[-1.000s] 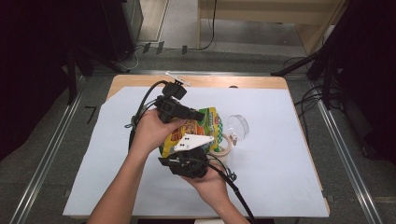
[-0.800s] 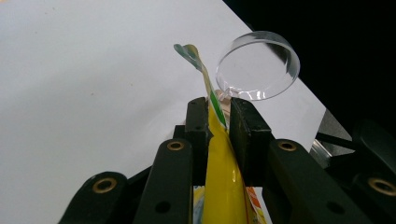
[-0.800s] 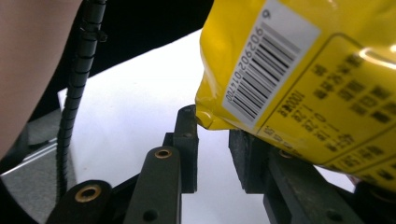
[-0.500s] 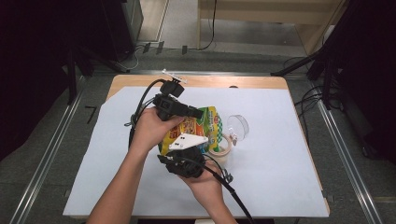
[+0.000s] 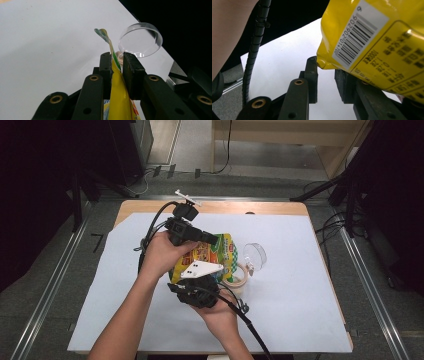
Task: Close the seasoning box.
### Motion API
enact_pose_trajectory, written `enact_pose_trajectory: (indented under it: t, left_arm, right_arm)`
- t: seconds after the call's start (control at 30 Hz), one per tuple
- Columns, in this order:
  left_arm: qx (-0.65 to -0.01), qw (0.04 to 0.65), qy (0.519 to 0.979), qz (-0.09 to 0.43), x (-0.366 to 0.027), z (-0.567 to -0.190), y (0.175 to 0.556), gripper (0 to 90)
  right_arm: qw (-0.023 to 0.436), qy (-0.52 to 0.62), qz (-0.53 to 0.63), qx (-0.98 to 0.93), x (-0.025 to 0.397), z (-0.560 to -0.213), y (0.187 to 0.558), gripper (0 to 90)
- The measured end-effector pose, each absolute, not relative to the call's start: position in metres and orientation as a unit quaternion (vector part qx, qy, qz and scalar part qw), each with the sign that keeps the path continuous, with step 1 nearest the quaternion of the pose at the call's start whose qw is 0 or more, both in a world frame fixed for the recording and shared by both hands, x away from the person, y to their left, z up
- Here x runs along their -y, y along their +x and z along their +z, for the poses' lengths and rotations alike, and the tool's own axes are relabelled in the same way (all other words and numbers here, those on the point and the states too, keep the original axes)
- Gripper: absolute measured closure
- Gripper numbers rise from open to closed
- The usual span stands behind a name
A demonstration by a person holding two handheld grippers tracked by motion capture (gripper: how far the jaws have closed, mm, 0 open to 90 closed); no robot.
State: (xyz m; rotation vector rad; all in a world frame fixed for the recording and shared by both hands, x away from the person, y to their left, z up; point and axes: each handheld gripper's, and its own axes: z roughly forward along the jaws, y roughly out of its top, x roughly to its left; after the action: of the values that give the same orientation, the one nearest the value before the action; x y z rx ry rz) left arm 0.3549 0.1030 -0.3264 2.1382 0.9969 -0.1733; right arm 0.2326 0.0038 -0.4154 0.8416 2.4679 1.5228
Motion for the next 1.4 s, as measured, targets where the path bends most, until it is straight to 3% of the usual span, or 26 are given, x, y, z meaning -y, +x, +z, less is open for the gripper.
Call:
enact_pose_trajectory:
  t: [1.4]
  left_arm:
    - [-0.399, 0.376, 0.834, -0.06, -0.097, -0.325, 0.367, 78.7]
  right_arm:
    - [0.06, 0.272, 0.508, -0.815, 0.003, -0.416, 0.246, 73.6]
